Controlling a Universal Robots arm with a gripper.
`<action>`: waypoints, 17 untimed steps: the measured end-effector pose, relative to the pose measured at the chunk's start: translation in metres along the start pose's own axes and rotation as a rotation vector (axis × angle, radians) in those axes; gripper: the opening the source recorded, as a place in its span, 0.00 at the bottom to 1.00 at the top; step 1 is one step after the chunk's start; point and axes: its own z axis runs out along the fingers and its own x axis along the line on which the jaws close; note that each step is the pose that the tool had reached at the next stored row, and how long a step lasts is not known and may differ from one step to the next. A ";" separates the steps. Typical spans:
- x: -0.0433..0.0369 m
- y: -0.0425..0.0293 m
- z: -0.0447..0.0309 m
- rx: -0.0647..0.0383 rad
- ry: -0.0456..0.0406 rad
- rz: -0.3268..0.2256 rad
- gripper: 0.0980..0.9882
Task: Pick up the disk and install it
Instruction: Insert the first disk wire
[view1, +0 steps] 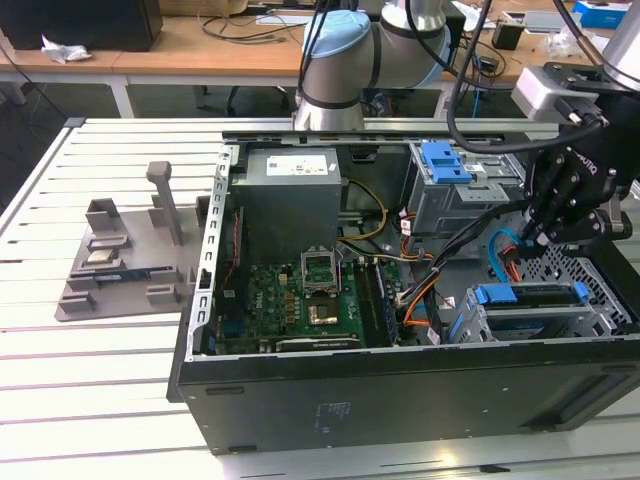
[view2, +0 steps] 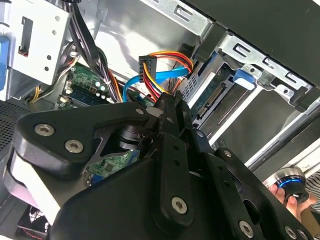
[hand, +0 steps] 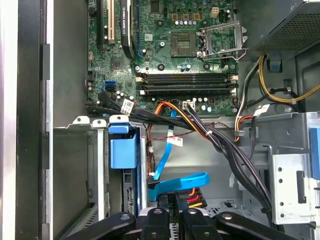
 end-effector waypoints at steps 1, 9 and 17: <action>0.0009 0.0000 0.0000 0.000 0.0000 0.000 0.08; 0.0054 -0.0002 0.0004 0.000 -0.0001 0.000 0.08; 0.0102 -0.0004 0.0018 0.000 0.0000 0.000 0.08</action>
